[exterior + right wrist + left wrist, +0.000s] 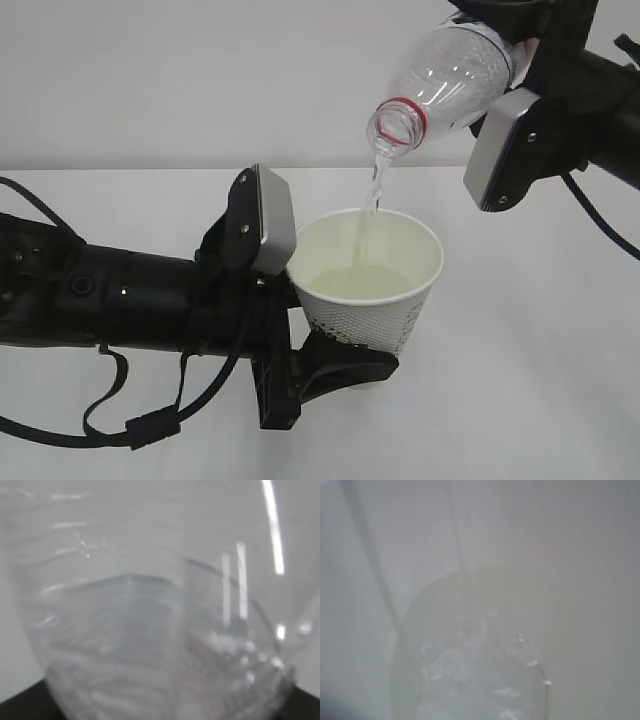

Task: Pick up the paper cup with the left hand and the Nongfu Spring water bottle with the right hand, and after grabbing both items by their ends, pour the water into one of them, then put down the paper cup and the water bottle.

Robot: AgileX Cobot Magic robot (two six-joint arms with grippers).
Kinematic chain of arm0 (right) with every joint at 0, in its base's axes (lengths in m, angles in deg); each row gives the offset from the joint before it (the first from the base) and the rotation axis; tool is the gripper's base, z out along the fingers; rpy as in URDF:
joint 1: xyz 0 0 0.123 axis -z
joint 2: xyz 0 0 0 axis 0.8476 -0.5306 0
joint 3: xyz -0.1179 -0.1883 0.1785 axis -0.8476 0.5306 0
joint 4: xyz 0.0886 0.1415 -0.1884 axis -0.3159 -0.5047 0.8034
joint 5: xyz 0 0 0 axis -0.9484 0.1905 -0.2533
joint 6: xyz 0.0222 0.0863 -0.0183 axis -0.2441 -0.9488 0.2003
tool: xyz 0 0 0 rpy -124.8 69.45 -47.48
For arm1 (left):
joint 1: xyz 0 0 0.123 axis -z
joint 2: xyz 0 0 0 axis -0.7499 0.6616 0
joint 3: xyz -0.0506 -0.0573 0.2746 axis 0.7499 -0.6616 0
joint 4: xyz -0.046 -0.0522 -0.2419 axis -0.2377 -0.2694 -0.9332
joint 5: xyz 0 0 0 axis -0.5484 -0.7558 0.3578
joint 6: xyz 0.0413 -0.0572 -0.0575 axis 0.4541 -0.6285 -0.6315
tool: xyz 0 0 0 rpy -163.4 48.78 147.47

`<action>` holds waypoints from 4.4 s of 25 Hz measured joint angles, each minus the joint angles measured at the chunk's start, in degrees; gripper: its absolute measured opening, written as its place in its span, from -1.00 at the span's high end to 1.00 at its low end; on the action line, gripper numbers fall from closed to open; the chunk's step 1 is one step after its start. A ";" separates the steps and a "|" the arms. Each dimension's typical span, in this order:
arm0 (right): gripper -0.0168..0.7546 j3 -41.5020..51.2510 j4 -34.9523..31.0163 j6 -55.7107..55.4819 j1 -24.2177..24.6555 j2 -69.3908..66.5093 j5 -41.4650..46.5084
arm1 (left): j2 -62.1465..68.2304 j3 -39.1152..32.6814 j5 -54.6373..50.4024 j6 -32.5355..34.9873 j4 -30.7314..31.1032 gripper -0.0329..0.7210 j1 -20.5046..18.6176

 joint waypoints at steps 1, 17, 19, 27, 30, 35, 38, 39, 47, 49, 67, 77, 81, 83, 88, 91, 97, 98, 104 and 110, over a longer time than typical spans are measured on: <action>-0.28 0.00 0.00 0.00 0.00 0.00 0.00 | 0.00 0.00 0.00 0.00 0.00 -0.43 0.00; -0.28 0.00 -0.11 0.88 0.00 0.00 0.00 | 0.00 0.00 0.00 0.00 0.00 -0.43 0.00; -0.28 0.00 -0.11 1.01 0.00 0.00 0.00 | 0.00 0.00 0.00 0.00 0.02 -0.43 0.00; -0.28 -0.02 -0.11 1.41 0.00 0.00 -0.02 | 0.00 0.00 0.00 0.00 0.02 -0.43 0.00; -0.28 -0.02 -0.11 1.48 0.00 0.00 -0.12 | 0.00 0.00 0.00 0.00 0.02 -0.43 0.00; -0.28 -0.02 -0.11 1.48 0.00 0.00 -0.34 | 0.00 0.00 0.00 0.00 0.02 -0.43 0.00; -0.28 -0.02 -0.11 1.48 0.00 0.00 -0.34 | 0.00 0.00 0.00 0.00 0.02 -0.43 0.00; -0.28 -0.02 -0.11 1.48 0.00 0.00 -0.34 | 0.00 0.00 0.00 0.00 0.02 -0.43 0.00; -0.28 -0.12 -0.11 1.62 0.00 0.09 -0.34 | 0.00 0.00 0.00 0.00 0.02 -0.43 0.00; -0.28 -0.12 -0.11 1.62 0.00 0.09 -0.34 | 0.00 0.00 0.00 0.00 0.02 -0.43 0.00; -0.28 -0.12 -0.01 1.66 0.00 0.09 -0.43 | 0.00 0.00 0.00 0.00 0.12 -0.42 0.00; -0.28 -0.12 -0.01 -2.30 0.00 0.09 -0.43 | 0.00 0.00 0.00 0.00 0.12 -0.42 0.00; -0.28 -0.12 -0.01 -3.45 0.00 0.09 -0.43 | 0.00 0.00 0.00 0.00 0.12 -0.42 0.00; -0.28 -0.12 -0.01 -4.26 0.00 0.09 -0.43 | 0.00 0.00 0.00 0.00 -0.15 -0.42 0.00; -0.28 -0.12 -0.01 -6.49 0.00 0.09 -0.43 | 0.00 0.00 0.00 0.00 -1.60 -0.42 0.00; -0.28 -0.12 -0.01 -8.23 0.00 0.09 -0.43 | 0.00 0.00 0.00 0.00 -1.68 -0.42 0.00; -0.28 -0.12 -0.09 -14.68 0.00 0.09 -0.43 | 0.00 0.00 0.00 0.00 -1.83 -0.42 0.00; -0.28 -0.12 -0.09 -15.46 0.00 0.09 -0.43 | 0.00 0.00 0.00 0.00 -1.83 -0.42 0.00; -0.28 -0.12 -0.59 -20.82 0.00 0.09 -0.43 | 0.00 0.00 0.00 0.00 -1.97 -0.42 0.00; -0.28 -0.12 -1.80 -25.53 0.00 0.09 -0.43 | 0.00 0.00 0.00 0.00 -1.97 -0.42 0.00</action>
